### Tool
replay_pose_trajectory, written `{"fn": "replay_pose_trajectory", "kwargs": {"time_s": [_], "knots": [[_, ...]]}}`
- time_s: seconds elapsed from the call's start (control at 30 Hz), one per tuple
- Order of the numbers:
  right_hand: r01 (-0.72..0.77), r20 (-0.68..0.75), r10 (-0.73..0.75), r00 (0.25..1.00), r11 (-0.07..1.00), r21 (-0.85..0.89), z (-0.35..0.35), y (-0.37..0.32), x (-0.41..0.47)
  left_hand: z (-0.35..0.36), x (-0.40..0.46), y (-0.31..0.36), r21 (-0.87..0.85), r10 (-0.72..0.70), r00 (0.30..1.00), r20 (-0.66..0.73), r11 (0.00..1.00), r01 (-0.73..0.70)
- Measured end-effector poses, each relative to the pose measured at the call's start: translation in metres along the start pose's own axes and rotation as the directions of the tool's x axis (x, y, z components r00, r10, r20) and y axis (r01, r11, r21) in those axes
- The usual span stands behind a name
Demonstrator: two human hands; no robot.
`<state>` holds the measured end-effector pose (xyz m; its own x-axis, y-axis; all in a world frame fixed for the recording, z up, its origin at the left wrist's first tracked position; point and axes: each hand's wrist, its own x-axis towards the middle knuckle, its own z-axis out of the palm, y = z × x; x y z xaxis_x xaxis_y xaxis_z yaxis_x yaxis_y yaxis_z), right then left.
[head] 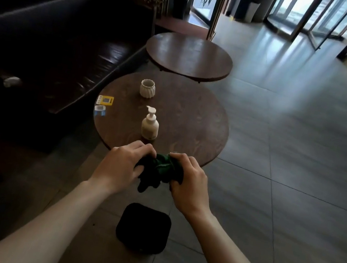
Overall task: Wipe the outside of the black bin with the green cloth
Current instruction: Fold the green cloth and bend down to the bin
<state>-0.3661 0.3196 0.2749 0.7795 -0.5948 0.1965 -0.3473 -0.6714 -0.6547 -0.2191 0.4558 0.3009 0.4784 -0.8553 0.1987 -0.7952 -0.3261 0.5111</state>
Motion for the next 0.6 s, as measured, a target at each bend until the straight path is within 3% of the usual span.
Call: {"fn": "replay_pose_trajectory", "kwargs": {"time_s": [0.6], "knots": [[0.036,0.083,-0.028,0.996,0.995,-0.092,0.088,0.055,-0.004,0.08,-0.013,-0.082,0.007,0.027,0.998,0.055,1.0,-0.028]]}}
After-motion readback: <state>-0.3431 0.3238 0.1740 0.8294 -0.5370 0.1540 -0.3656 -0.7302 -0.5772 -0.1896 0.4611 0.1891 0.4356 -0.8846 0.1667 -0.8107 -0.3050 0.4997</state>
